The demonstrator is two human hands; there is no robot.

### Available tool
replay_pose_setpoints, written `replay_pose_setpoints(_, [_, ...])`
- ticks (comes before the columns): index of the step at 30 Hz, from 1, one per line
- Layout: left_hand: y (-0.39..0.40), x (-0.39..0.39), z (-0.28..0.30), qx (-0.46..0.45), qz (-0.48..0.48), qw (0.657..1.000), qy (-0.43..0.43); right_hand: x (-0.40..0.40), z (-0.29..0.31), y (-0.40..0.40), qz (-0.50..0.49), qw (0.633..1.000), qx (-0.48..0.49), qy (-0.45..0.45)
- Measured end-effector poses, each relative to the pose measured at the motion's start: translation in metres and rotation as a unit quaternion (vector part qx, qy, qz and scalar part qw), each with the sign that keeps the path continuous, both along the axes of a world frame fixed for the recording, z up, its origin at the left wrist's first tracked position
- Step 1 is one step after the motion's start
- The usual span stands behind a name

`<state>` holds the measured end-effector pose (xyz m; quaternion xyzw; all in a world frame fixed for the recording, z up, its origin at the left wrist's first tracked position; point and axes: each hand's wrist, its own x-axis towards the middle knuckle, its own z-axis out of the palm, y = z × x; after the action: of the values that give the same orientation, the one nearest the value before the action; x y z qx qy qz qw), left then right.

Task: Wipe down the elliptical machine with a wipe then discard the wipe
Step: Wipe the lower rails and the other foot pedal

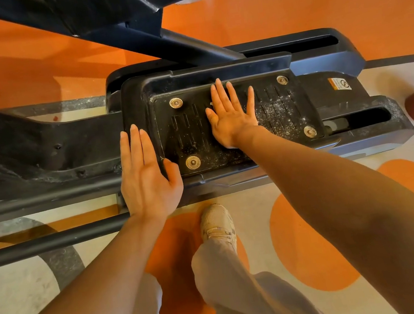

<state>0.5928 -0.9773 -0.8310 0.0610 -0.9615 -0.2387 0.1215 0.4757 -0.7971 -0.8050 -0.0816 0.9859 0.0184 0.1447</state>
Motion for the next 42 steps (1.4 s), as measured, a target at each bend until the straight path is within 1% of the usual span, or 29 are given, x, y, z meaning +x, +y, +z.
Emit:
replay_pose_setpoints(4, [0.000, 0.000, 0.001, 0.002, 0.003, 1.000, -0.006, 0.010, 0.000, 0.005, 0.005, 1.000, -0.003, -0.007])
replay_pose_setpoints(11, [0.001, 0.001, 0.002, 0.005, -0.002, 1.000, -0.002, 0.034, 0.010, 0.019, 0.003, 0.996, 0.008, -0.092])
replay_pose_setpoints(14, [0.000, 0.000, 0.001, 0.009, 0.000, 1.000, 0.003, 0.031, 0.008, 0.016, 0.006, 0.997, 0.024, -0.078])
replay_pose_setpoints(18, [0.001, 0.001, 0.000, 0.010, 0.001, 1.000, 0.009, 0.011, 0.007, 0.011, 0.004, 0.998, 0.044, -0.036])
replay_pose_setpoints(21, [0.000, 0.000, -0.001, 0.007, 0.001, 1.000, 0.012, 0.000, 0.007, 0.007, 0.001, 0.998, 0.048, -0.028])
replay_pose_setpoints(24, [0.001, 0.001, 0.001, 0.007, -0.001, 1.000, 0.007, 0.008, 0.006, 0.014, 0.012, 0.999, 0.044, -0.026])
replay_pose_setpoints(27, [-0.001, 0.000, 0.001, 0.006, -0.001, 1.000, 0.006, 0.024, 0.009, 0.025, 0.019, 0.998, 0.030, -0.054])
replay_pose_setpoints(29, [0.000, 0.001, 0.001, 0.008, -0.004, 1.000, 0.002, 0.035, 0.012, 0.031, 0.000, 0.996, 0.013, -0.087])
replay_pose_setpoints(31, [0.001, 0.001, 0.001, 0.011, -0.004, 1.000, 0.000, 0.038, 0.012, 0.034, -0.009, 0.995, 0.002, -0.097])
replay_pose_setpoints(35, [0.002, 0.001, 0.002, 0.014, -0.004, 1.000, 0.001, 0.028, 0.005, 0.032, -0.006, 0.998, 0.008, -0.064])
replay_pose_setpoints(38, [0.001, 0.000, 0.001, 0.011, -0.001, 1.000, 0.003, 0.014, 0.001, 0.028, -0.021, 0.999, -0.008, -0.026])
replay_pose_setpoints(42, [0.000, 0.000, 0.000, 0.005, 0.000, 1.000, 0.004, 0.003, -0.002, 0.025, -0.028, 1.000, -0.009, -0.002])
